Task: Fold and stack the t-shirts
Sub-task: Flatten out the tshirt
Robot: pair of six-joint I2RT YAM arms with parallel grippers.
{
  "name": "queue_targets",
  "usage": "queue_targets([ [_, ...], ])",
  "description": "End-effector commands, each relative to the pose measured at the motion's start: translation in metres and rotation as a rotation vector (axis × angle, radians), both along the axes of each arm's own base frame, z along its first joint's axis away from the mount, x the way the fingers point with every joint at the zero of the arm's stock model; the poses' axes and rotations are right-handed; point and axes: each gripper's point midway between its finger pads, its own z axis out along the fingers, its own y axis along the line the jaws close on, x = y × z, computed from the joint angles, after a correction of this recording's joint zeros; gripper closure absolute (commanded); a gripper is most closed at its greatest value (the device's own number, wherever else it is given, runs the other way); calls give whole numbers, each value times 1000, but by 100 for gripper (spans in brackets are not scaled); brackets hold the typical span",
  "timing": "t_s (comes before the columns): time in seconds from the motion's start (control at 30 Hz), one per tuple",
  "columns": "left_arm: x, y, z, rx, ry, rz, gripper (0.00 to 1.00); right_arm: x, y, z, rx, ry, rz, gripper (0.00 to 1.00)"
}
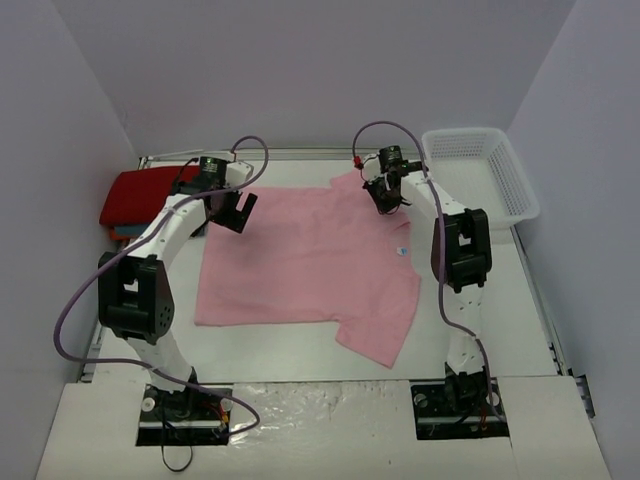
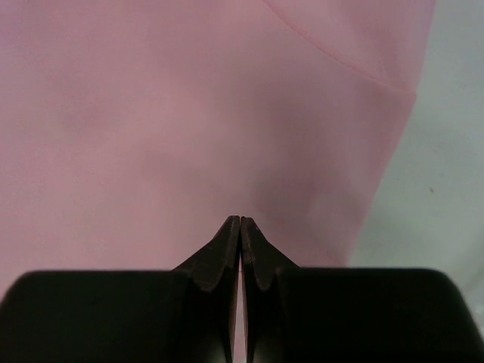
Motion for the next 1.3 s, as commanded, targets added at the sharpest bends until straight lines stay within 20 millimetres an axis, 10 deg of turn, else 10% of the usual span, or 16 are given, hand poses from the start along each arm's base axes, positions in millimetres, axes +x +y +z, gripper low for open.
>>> queue_targets([
  [0.0, 20, 7, 17, 42, -66, 34, 10, 6, 14, 4, 14, -3, 43, 100],
  [0.33, 48, 5, -27, 70, 34, 57, 24, 0, 11, -34, -11, 66, 61, 100],
  [0.63, 52, -2, -58, 49, 132, 38, 96, 1, 0, -51, 1, 98, 43, 100],
  [1.27, 65, -7, -115, 71, 324, 19, 98, 3, -18, -70, -24, 127, 12, 100],
])
